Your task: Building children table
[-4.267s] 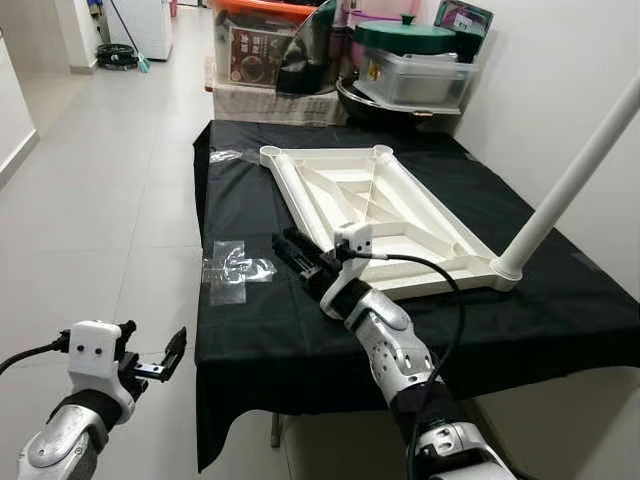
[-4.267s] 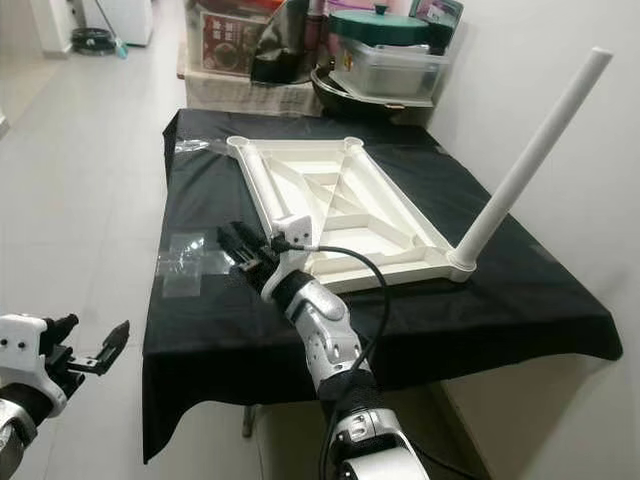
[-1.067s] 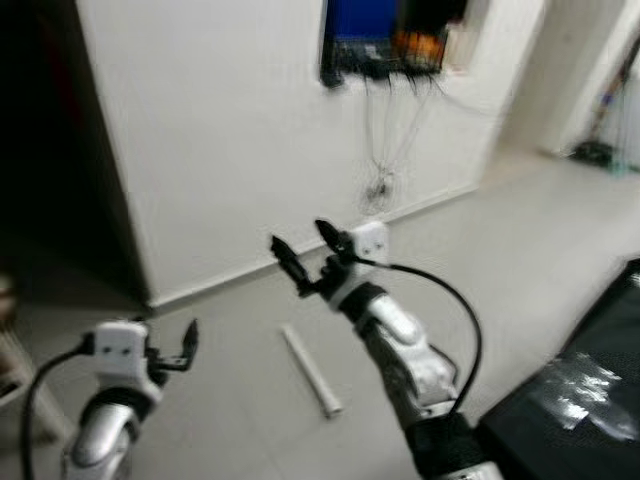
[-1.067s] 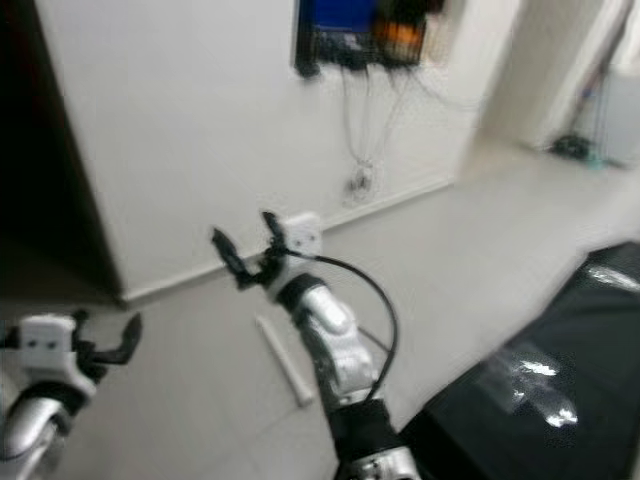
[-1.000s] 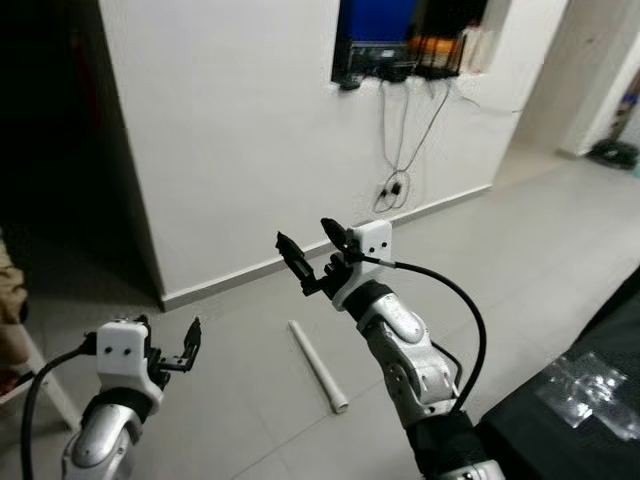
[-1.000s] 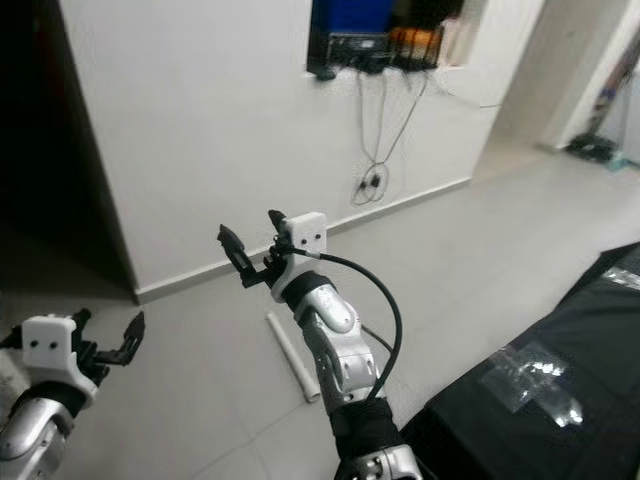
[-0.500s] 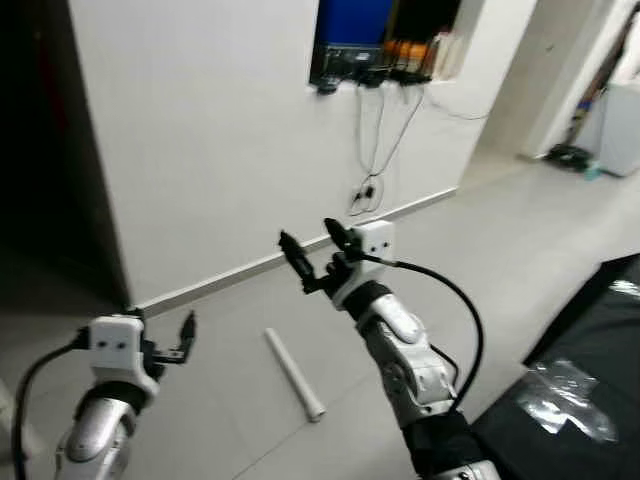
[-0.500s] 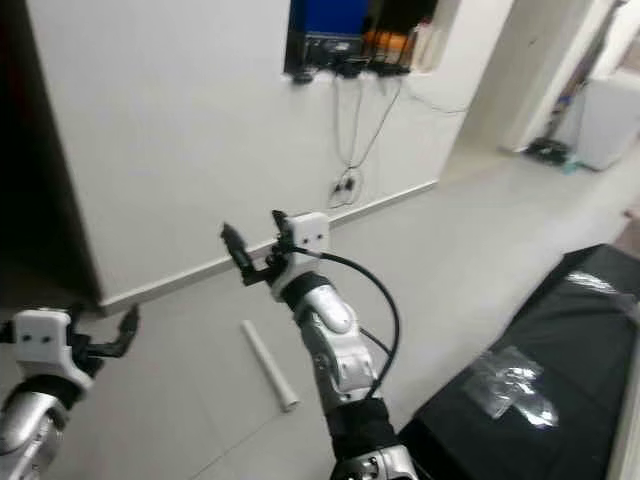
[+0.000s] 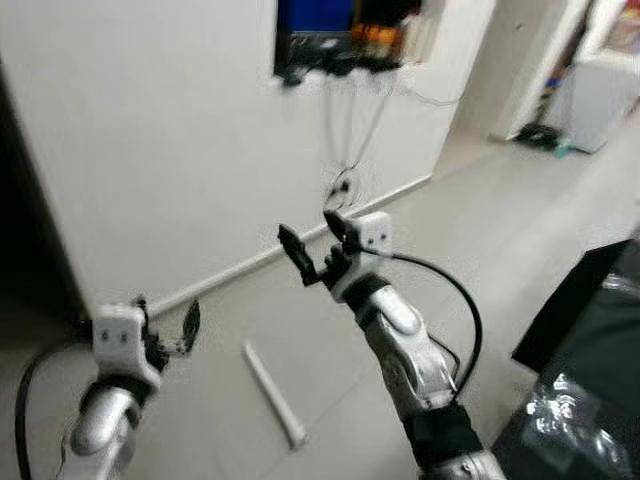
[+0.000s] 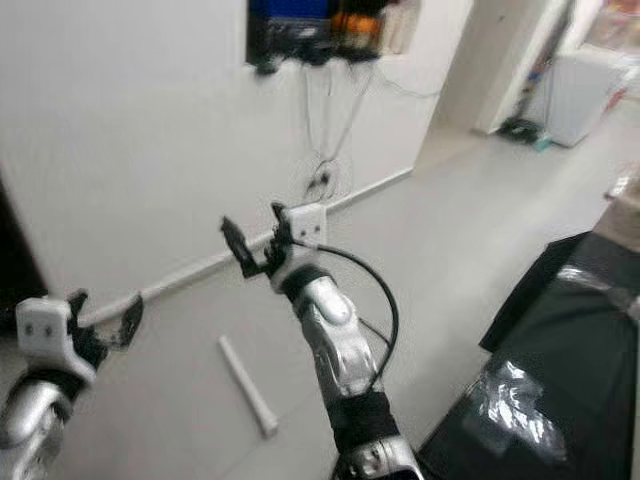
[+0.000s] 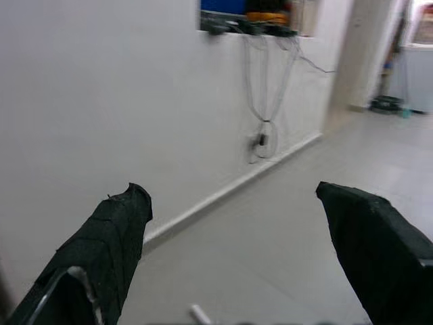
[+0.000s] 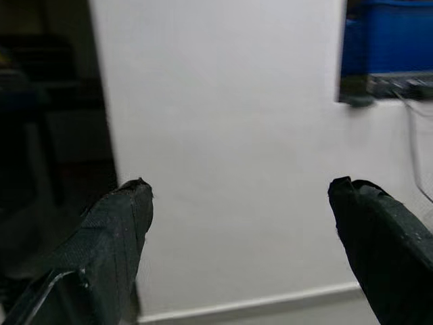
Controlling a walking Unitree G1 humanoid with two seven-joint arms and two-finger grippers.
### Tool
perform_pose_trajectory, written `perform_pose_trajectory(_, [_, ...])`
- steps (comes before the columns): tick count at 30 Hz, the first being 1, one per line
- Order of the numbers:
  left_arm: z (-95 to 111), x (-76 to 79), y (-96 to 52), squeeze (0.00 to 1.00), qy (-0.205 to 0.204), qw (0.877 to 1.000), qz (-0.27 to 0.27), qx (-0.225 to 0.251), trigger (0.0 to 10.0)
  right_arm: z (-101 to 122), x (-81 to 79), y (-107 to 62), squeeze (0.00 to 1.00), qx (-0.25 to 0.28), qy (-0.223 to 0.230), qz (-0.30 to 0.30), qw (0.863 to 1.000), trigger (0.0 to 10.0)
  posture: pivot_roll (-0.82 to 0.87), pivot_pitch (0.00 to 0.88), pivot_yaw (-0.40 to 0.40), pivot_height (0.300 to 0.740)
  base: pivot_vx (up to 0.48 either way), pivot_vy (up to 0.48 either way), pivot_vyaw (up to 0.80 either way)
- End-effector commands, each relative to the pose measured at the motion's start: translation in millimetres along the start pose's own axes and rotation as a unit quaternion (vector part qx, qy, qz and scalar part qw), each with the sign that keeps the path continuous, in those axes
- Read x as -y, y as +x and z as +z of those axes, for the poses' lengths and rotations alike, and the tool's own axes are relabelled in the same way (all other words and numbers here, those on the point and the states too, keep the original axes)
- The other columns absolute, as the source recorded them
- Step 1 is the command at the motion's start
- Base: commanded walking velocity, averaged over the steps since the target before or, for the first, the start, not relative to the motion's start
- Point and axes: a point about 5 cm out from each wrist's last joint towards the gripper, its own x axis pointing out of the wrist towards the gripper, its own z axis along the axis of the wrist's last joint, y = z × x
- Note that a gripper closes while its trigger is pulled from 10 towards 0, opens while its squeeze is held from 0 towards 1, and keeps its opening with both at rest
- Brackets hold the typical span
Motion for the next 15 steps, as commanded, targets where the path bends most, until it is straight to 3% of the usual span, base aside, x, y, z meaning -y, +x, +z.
perform_pose_trajectory(1, [0.6, -4.6, -0.3, 0.0, 0.004, 1.0, 0.006, 0.001, 10.0, -1.5, -6.9, 2.7, 0.0, 0.0, 0.008, 0.009, 1.0, 10.0, 0.09, 0.0, -0.11, 0.74, 0.292, 0.0, 0.0])
perform_pose_trajectory(15, [0.4, -4.9, 1.3, 0.0, 0.006, 1.0, 0.006, 0.003, 10.0, -1.2, -8.5, 4.8, 0.0, 0.002, 0.0, 0.012, 1.0, 10.0, 0.09, 0.0, -0.113, 0.74, 0.295, 0.0, 0.0])
